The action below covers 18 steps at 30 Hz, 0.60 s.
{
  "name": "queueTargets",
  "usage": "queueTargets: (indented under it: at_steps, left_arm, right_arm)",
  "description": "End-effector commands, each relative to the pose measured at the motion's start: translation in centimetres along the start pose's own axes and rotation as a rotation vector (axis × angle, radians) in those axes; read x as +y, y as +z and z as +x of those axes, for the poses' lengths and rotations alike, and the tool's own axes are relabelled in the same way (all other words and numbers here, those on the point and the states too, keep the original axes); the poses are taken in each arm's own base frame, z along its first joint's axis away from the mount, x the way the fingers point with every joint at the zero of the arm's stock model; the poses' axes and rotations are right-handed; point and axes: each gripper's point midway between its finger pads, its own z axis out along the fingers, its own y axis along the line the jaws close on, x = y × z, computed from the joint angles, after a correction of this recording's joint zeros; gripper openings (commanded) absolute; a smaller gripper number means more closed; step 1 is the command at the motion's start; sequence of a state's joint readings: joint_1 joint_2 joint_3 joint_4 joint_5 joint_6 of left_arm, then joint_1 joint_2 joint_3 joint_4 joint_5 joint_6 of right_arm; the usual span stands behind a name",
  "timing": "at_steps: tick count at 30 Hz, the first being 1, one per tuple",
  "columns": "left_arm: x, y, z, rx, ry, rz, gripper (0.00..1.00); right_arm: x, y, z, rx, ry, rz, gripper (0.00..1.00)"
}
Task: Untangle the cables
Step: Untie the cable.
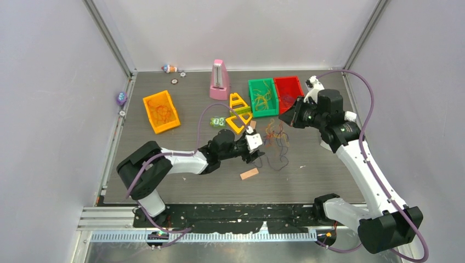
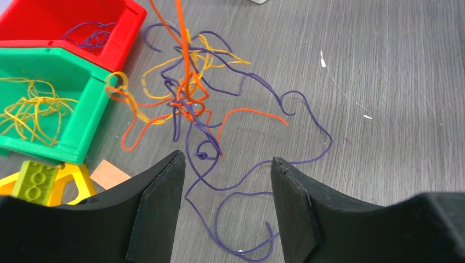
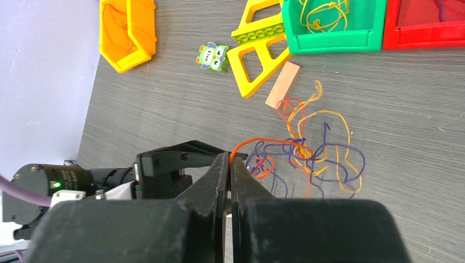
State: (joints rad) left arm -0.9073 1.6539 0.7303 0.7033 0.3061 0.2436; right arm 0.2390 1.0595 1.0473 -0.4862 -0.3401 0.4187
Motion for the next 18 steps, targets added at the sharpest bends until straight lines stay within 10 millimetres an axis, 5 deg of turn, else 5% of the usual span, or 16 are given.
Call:
queueTargets:
  at_steps: [1, 8, 16, 18]
  left_arm:
    - [1.2, 1.5, -2.0, -0.067, 0.025, -0.035, 0.59]
    - [2.7, 3.0, -2.1, -0.059, -0.023, -0.095, 0.52]
    - [3.8, 3.3, -2.3, -0.063, -0.030, -0.148, 0.01]
    - [4.1, 2.7, -2.2, -0.062, -0.021, -0.176, 0.00]
  right_arm:
    - [2.0, -0.7, -2.4, -0.074, -0.012, -0.068, 0.05]
    - [2.4, -0.6, -2.5, -0.073, -0.004, -0.083, 0.05]
    - [1.7, -0.2, -2.0, -0.066, 0.004, -0.063, 0.05]
    - [1.0, -0.3, -2.1, -0.081, 0.004, -0.025, 0.05]
